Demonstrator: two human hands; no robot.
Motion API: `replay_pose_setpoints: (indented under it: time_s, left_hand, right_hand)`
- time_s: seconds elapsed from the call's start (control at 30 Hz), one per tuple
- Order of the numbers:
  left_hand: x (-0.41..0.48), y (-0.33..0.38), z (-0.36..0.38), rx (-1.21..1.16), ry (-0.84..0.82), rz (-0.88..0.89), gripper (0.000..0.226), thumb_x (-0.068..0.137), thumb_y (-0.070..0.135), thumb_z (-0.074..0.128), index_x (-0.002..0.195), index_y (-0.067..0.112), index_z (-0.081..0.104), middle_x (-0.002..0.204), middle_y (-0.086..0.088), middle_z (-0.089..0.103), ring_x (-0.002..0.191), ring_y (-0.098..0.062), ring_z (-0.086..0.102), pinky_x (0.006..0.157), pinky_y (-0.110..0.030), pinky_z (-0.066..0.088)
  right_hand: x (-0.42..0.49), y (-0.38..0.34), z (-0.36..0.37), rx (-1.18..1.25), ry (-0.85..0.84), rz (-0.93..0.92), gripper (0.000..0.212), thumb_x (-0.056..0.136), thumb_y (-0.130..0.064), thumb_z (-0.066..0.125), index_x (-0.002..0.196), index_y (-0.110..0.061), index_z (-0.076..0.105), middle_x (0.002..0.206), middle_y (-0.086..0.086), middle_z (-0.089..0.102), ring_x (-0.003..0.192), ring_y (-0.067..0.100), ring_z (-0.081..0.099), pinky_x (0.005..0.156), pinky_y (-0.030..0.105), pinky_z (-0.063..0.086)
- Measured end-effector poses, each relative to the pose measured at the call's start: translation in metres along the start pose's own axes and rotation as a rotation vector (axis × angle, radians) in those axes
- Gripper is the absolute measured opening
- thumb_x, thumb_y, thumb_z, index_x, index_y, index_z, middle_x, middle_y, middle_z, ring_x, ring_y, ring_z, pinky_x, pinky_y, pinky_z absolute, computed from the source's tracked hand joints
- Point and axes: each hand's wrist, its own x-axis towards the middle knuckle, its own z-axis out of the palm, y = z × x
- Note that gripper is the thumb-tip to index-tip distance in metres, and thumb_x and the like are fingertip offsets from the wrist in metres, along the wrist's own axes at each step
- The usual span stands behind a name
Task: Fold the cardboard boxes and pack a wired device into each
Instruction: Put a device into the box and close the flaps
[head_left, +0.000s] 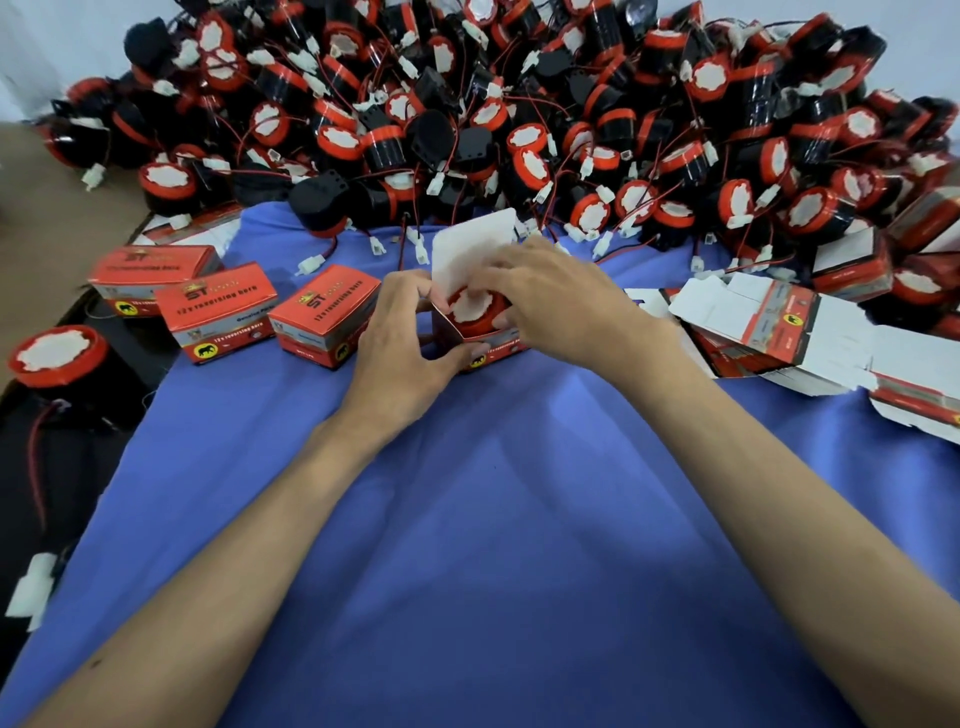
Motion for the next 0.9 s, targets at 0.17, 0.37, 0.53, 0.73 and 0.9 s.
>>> replay_pose_setpoints:
  time_s: [0.17, 0.37, 0.53, 0.73, 0.9]
  left_hand:
    - [-0.001, -0.001, 0.000, -0.018, -0.030, -0.013, 0.057, 0.073, 0.019, 0.085, 0.093, 0.038, 0.036, 0.115, 0.004, 0.053, 0.102, -0.006, 0.051, 0.082, -0.013, 0.040]
    - [0.000, -0.001, 0.001, -0.036, -0.027, -0.043, 0.056, 0.073, 0.019, 0.084, 0.091, 0.039, 0.036, 0.118, 0.001, 0.053, 0.107, -0.006, 0.052, 0.086, -0.018, 0.041]
    - [-0.002, 0.001, 0.003, -0.063, -0.054, -0.040, 0.051, 0.074, 0.022, 0.084, 0.098, 0.027, 0.039, 0.117, -0.002, 0.052, 0.105, -0.005, 0.052, 0.087, -0.016, 0.041]
    - [-0.002, 0.001, 0.003, -0.087, -0.057, -0.074, 0.051, 0.076, 0.019, 0.082, 0.096, 0.033, 0.037, 0.114, -0.001, 0.054, 0.105, 0.010, 0.053, 0.087, -0.011, 0.046]
    - [-0.003, 0.007, 0.003, -0.031, -0.173, -0.079, 0.062, 0.068, 0.048, 0.081, 0.102, 0.045, 0.029, 0.101, 0.017, 0.056, 0.098, -0.016, 0.062, 0.084, -0.045, 0.052]
  right_hand:
    - [-0.001, -0.006, -0.003, -0.108, -0.109, 0.092, 0.031, 0.093, -0.017, 0.051, 0.123, -0.008, 0.048, 0.078, 0.004, 0.035, 0.071, 0.025, 0.036, 0.050, 0.031, 0.019]
    - [-0.011, -0.002, -0.008, -0.023, -0.318, 0.158, 0.046, 0.088, -0.015, 0.047, 0.134, -0.015, 0.039, 0.107, 0.006, 0.055, 0.092, 0.025, 0.050, 0.068, 0.031, 0.035]
    - [-0.028, -0.017, 0.015, -0.422, -0.012, 0.063, 0.031, 0.086, -0.013, 0.041, 0.115, -0.005, 0.049, 0.123, 0.010, 0.040, 0.114, 0.028, 0.037, 0.073, 0.033, 0.025]
    - [-0.033, -0.004, 0.042, -0.081, 0.054, 0.059, 0.054, 0.080, -0.007, 0.046, 0.134, -0.002, 0.042, 0.134, 0.014, 0.043, 0.103, 0.029, 0.052, 0.071, 0.033, 0.039]
    - [-0.045, -0.002, 0.052, 0.273, 0.395, -0.003, 0.050, 0.073, 0.002, 0.057, 0.123, 0.006, 0.059, 0.129, 0.018, 0.058, 0.113, 0.030, 0.061, 0.087, 0.034, 0.048]
